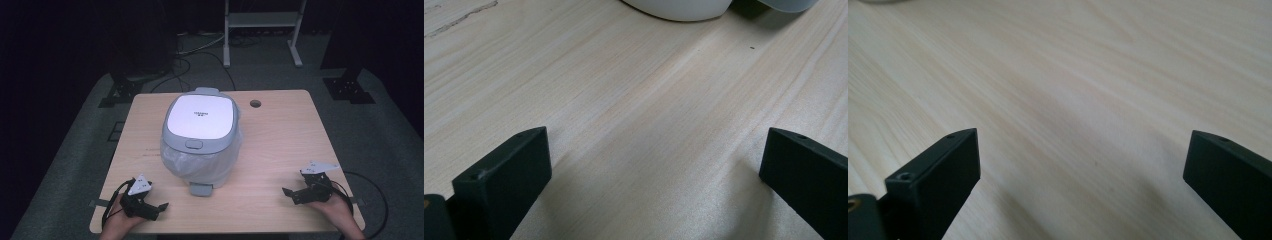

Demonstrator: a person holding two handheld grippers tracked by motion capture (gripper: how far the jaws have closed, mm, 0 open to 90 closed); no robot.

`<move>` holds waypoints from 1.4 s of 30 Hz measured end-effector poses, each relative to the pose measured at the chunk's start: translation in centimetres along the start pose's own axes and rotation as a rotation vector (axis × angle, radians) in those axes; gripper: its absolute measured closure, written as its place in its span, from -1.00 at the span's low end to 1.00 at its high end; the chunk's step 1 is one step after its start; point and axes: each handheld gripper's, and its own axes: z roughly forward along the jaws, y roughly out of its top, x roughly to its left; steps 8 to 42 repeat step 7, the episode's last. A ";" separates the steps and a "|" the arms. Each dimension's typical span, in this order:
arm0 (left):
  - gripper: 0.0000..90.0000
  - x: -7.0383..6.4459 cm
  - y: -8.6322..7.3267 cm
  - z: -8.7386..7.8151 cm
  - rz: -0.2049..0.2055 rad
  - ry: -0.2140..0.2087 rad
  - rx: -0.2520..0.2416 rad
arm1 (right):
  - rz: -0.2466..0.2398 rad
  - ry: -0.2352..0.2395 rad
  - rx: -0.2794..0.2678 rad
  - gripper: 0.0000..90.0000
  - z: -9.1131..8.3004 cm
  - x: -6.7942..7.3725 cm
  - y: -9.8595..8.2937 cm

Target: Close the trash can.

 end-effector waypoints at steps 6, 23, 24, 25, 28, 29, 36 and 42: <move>-1.00 0.0 0.0 0.0 0.000 0.000 0.000 | 0.011 -0.010 0.025 -0.99 0.4 -0.4 -1.2; -1.00 0.0 0.0 0.0 0.000 0.000 0.001 | 0.006 -0.014 0.020 -0.99 0.4 -0.4 -1.3; -1.00 0.0 0.0 0.0 0.000 0.000 0.001 | 0.006 -0.014 0.020 -0.99 0.4 -0.4 -1.3; -1.00 0.0 0.0 0.0 0.000 0.000 0.001 | 0.006 -0.014 0.020 -0.99 0.4 -0.4 -1.3; -1.00 0.0 0.0 0.0 0.000 0.000 0.001 | 0.006 -0.014 0.020 -0.99 0.4 -0.4 -1.3; -1.00 0.0 0.0 0.0 0.000 0.000 0.001 | 0.006 -0.014 0.020 -0.99 0.4 -0.4 -1.3; -1.00 0.0 0.0 0.0 0.000 0.000 0.001 | 0.006 -0.014 0.020 -0.99 0.4 -0.4 -1.3; -1.00 0.0 0.0 0.0 0.000 0.000 0.001 | 0.006 -0.014 0.020 -0.99 0.4 -0.4 -1.3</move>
